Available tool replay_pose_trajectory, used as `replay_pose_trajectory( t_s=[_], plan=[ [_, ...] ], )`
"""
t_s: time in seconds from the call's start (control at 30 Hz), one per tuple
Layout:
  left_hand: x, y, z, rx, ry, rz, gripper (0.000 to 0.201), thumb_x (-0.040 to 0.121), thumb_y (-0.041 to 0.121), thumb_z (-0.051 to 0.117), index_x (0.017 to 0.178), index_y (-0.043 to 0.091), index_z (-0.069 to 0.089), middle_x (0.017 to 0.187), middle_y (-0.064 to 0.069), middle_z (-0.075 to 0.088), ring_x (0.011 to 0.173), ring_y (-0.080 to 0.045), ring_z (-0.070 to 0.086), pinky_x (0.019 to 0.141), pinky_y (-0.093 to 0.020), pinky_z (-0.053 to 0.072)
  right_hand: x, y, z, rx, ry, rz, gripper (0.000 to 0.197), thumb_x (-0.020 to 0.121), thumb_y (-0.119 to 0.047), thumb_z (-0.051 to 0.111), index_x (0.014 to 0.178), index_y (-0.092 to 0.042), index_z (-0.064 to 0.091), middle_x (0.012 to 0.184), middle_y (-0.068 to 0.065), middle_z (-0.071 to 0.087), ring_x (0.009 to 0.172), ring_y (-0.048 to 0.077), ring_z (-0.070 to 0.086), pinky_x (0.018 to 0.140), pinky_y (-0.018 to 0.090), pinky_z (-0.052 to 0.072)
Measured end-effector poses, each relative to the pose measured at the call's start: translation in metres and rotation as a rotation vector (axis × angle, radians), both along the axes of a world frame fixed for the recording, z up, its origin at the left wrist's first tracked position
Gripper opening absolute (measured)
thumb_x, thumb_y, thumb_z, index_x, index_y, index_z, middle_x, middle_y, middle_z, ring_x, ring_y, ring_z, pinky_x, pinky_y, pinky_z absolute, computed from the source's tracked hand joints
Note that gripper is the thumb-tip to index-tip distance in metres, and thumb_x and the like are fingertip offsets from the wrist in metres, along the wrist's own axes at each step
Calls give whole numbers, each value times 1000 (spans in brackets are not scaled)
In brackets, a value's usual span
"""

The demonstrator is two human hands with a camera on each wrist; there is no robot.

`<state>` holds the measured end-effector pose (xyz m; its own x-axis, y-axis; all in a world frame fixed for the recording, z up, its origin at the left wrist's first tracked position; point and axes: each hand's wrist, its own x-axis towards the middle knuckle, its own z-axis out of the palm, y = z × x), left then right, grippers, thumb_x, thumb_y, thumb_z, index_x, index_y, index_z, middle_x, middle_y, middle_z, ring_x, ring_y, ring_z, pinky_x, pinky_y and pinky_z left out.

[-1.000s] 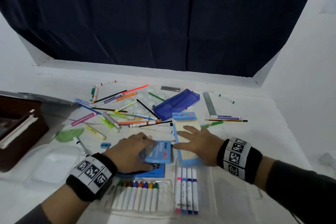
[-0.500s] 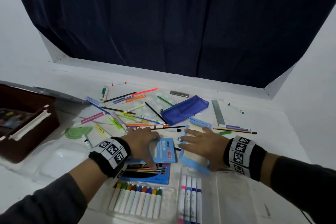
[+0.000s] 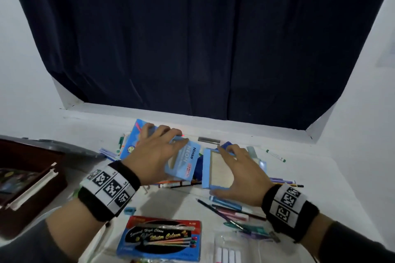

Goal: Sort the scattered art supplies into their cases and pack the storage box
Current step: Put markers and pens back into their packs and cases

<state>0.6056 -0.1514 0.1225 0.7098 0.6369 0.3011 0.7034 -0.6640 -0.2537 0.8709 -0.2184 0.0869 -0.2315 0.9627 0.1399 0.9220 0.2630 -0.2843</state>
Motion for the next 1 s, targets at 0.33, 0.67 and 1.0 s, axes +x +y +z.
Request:
replay_pose_trajectory(
  t_s=[0.33,0.67,1.0],
  plan=[
    [-6,-23,39,-74,-300,97,100,59,73,65,149,40,35,146,16,39,133,-11,33,105,-41,14,-3,1,39,220,306,-153,105,65,-80,63,152,-44,16,124,-24,25,120,2,28,99,22,37],
    [-5,-46,51,-148,-478,87,99,60,84,52,148,44,32,149,27,27,135,-1,27,111,-35,10,2,-20,63,321,366,-261,109,58,-90,57,150,-44,22,121,-20,32,117,3,34,98,31,42],
    [-2,-56,52,-207,-490,37,101,59,87,52,149,47,28,149,29,24,137,3,20,113,-34,9,-2,-47,72,405,105,-245,99,67,-90,45,151,-44,20,127,-15,34,115,10,35,97,35,36]
  ],
)
